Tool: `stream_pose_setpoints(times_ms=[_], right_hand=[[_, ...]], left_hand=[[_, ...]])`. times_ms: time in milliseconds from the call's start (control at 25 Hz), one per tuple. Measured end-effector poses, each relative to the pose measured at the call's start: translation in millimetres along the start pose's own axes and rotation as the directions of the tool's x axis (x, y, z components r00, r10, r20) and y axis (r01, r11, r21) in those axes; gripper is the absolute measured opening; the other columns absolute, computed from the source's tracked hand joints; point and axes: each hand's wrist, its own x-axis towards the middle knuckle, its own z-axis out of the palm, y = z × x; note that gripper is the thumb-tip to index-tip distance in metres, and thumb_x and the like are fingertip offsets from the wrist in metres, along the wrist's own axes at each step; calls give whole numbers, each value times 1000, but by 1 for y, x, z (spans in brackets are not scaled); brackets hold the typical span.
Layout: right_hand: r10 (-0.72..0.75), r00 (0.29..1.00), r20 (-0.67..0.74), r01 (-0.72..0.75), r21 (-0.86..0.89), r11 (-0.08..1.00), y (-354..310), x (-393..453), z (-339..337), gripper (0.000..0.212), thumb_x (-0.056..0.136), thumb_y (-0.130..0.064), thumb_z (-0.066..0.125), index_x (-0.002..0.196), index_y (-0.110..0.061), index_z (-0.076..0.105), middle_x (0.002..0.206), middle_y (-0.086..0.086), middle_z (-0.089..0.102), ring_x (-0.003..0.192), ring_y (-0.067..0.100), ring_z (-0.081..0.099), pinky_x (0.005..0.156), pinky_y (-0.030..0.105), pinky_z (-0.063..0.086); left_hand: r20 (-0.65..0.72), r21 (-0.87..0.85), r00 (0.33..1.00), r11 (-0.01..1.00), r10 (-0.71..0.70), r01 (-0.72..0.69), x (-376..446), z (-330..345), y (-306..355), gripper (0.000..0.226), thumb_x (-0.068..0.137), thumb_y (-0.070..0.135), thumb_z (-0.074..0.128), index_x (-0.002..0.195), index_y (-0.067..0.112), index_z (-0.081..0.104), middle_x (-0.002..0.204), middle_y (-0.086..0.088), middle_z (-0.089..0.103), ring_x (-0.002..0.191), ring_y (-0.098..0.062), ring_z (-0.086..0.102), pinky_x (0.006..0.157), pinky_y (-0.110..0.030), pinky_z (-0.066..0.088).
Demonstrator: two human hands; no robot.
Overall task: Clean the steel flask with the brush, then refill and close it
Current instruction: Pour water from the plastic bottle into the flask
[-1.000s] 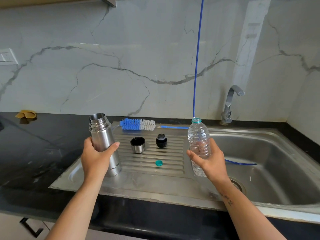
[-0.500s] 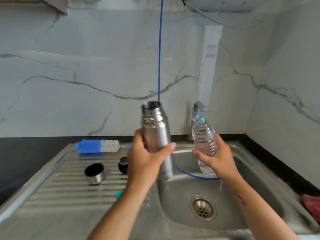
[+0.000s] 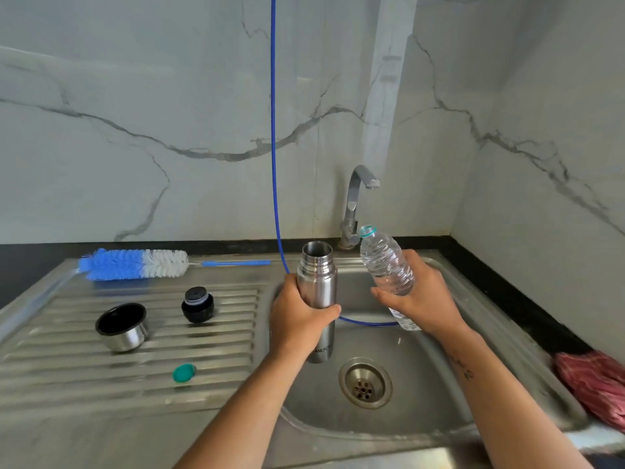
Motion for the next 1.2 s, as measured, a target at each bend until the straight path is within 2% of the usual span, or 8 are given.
stream_pose_setpoints(times_ms=[160,360,520,640,760,880,1200], right_hand=[[-20,998,60,29,-149,988,-3,1,-1,54,71,-36,91,113,-32,57,93,-19,68,85,-7,64,65,10,45],[-5,991,131,41,-274,961,-7,2,-1,61,71,-39,90,121,-30,58,97,-15,68,86,2,65,70,27,54],[36,982,183,46,-422,906,-12,0,-4,66,70,-45,87,127,-35,54,101,-15,66,88,12,63,67,29,47],[26,975,221,91,-501,861,-15,1,-3,67,71,-47,83,130,-38,52,106,-12,68,96,20,64,70,31,43],[20,973,229,109,-536,837,-17,1,-4,68,72,-48,82,132,-39,51,111,-10,70,101,23,64,73,33,44],[15,975,220,112,-550,828,-17,1,-5,67,71,-49,82,130,-41,51,112,-9,70,102,25,65,75,35,46],[-24,980,197,137,-587,798,-22,-1,-8,67,73,-49,81,133,-37,52,120,-10,68,106,23,64,75,32,40]], left_hand=[[95,85,994,996,-49,41,-6,5,-12,58,51,30,91,95,29,53,89,11,66,81,-16,67,75,-37,58],[134,134,988,990,-71,53,1,8,-18,63,52,25,94,101,25,54,96,5,70,85,-22,67,72,-30,53],[127,127,989,990,-82,66,5,8,-20,67,52,21,95,104,27,54,98,5,70,89,-22,68,77,-33,56],[140,121,986,990,-89,72,5,8,-23,67,53,20,95,104,27,53,98,7,68,87,-20,66,74,-31,52],[141,104,985,991,-98,84,5,8,-24,67,53,19,96,104,26,53,97,7,67,86,-19,64,72,-28,47],[122,109,988,990,-99,86,7,10,-25,68,51,19,96,105,25,55,99,5,69,88,-22,66,75,-32,53],[147,87,982,990,-121,110,6,10,-25,67,56,16,96,107,24,54,99,7,65,89,-19,64,75,-29,48]])
